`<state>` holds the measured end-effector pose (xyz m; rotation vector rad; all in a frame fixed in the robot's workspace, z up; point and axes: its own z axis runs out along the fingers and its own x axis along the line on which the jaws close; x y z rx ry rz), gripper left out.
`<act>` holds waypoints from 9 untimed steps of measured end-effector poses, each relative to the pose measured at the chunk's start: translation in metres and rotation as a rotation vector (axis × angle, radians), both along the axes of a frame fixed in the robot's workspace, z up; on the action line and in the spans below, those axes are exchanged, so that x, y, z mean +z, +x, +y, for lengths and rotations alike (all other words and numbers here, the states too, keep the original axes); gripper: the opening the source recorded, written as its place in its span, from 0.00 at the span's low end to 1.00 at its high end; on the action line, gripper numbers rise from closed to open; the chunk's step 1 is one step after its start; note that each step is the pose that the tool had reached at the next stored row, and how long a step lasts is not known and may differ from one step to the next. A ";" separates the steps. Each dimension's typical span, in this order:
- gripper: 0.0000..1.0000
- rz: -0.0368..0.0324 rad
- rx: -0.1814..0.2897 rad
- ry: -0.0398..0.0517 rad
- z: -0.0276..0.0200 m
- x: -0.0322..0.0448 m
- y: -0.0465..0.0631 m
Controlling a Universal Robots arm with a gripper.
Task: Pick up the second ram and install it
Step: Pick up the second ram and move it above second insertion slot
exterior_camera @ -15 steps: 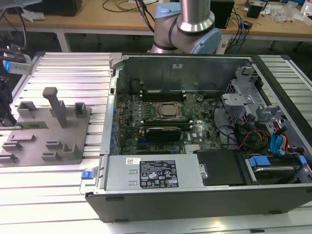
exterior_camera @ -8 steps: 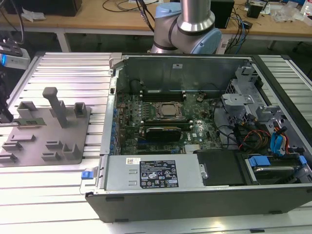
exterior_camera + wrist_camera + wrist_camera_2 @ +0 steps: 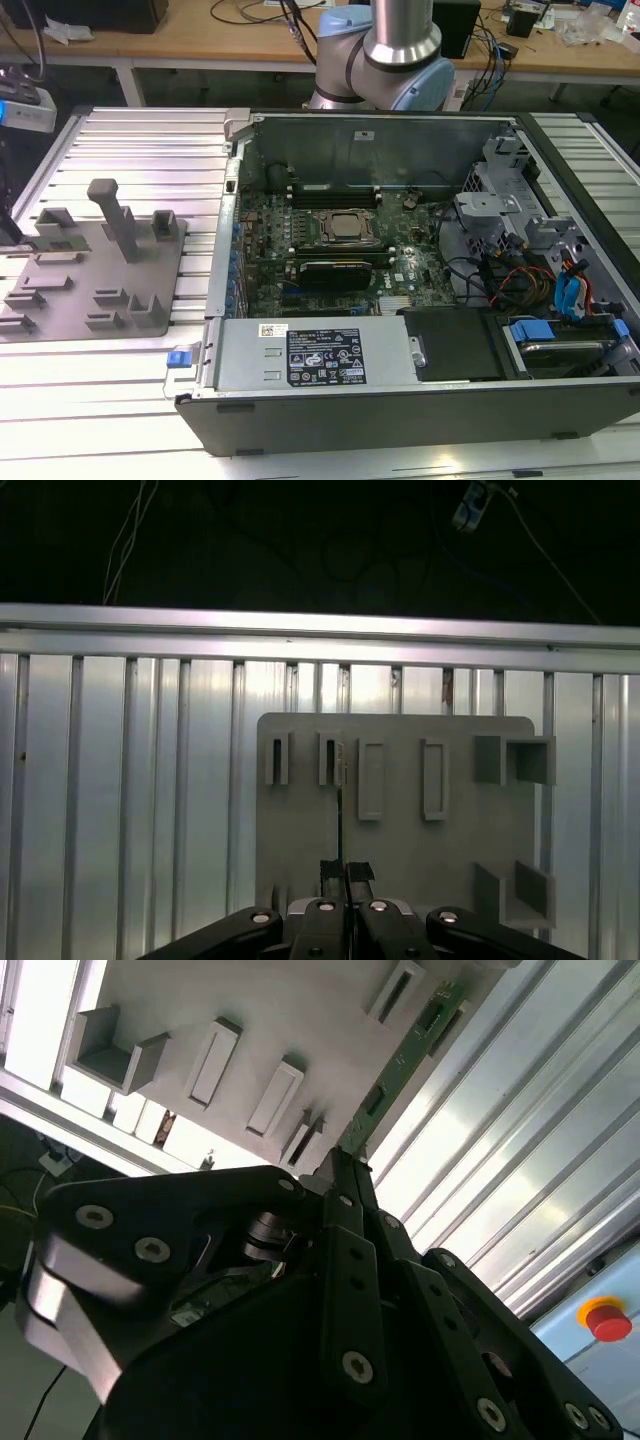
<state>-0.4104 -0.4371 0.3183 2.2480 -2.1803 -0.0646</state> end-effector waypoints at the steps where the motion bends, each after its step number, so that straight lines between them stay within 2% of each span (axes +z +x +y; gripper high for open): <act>1: 0.09 0.0000 0.000 0.0000 0.0000 0.0010 0.000; 5: 0.09 0.0000 0.000 0.0000 0.0000 0.0119 0.000; 9: 0.09 -0.0002 0.000 0.0002 0.0000 0.0193 0.000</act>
